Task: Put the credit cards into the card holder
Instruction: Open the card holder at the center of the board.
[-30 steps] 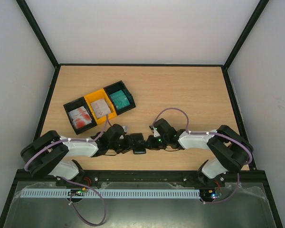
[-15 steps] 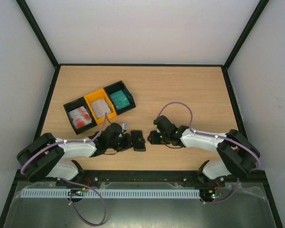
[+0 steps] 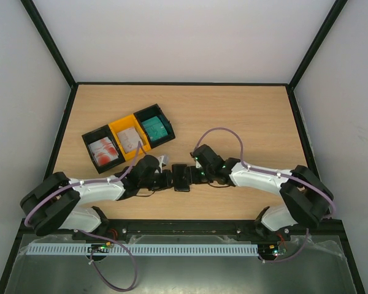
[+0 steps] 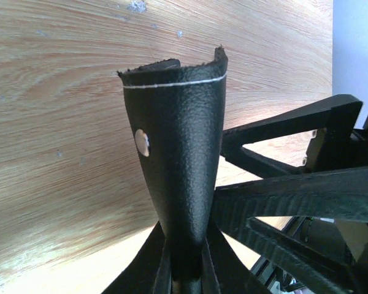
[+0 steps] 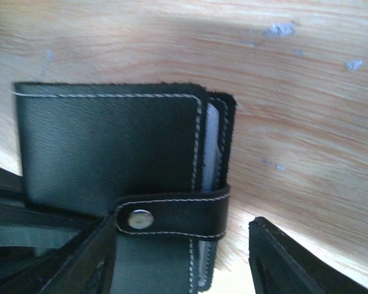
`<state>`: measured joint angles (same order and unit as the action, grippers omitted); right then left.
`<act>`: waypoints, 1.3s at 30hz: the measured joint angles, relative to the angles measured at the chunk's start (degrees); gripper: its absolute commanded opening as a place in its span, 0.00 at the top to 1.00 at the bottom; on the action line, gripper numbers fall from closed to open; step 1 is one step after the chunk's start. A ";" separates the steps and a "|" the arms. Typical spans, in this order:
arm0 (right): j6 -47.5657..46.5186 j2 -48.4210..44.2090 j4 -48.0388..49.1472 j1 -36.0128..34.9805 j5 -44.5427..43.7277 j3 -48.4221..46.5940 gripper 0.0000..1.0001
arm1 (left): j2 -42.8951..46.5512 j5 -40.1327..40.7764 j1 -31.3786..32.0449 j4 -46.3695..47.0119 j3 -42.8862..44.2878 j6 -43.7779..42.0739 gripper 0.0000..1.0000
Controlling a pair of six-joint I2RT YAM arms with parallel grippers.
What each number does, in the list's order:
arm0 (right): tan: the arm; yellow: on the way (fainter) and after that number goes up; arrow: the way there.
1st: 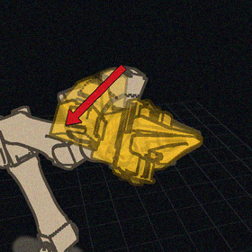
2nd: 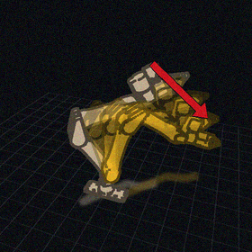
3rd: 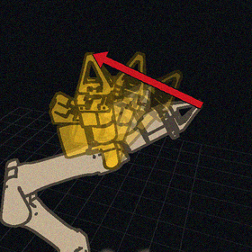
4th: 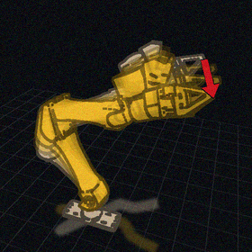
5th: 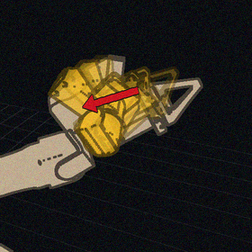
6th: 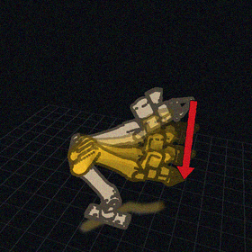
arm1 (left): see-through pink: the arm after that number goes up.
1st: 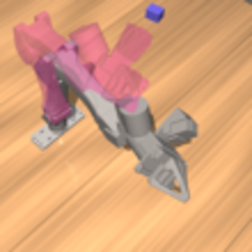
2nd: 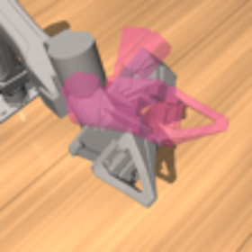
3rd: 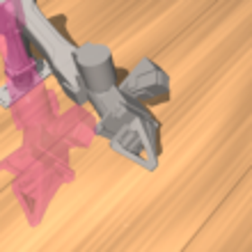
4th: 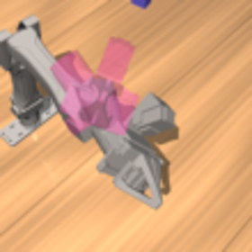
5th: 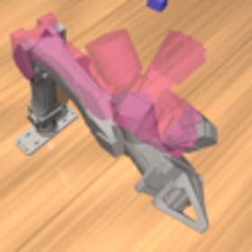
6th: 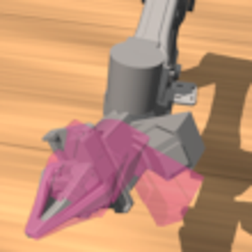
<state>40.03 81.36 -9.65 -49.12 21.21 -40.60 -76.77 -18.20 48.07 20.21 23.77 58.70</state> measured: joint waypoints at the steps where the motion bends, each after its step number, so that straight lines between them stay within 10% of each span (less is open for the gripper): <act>1: -0.13 0.48 -0.20 -0.11 0.02 -0.09 0.42 | 0.04 0.00 0.00 -0.20 0.07 -0.28 0.98; 17: 1.62 3.58 -11.50 -0.70 -22.38 -1.25 0.52 | 3.39 0.39 -0.17 -1.66 0.94 -1.90 0.98; 39: 3.32 0.17 -3.32 -0.76 -3.98 -4.96 0.47 | 3.26 0.33 -0.55 -2.58 1.57 -8.35 0.98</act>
<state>43.35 81.54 -12.97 -49.89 17.23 -45.56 -73.52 -17.87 47.53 17.63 25.34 50.35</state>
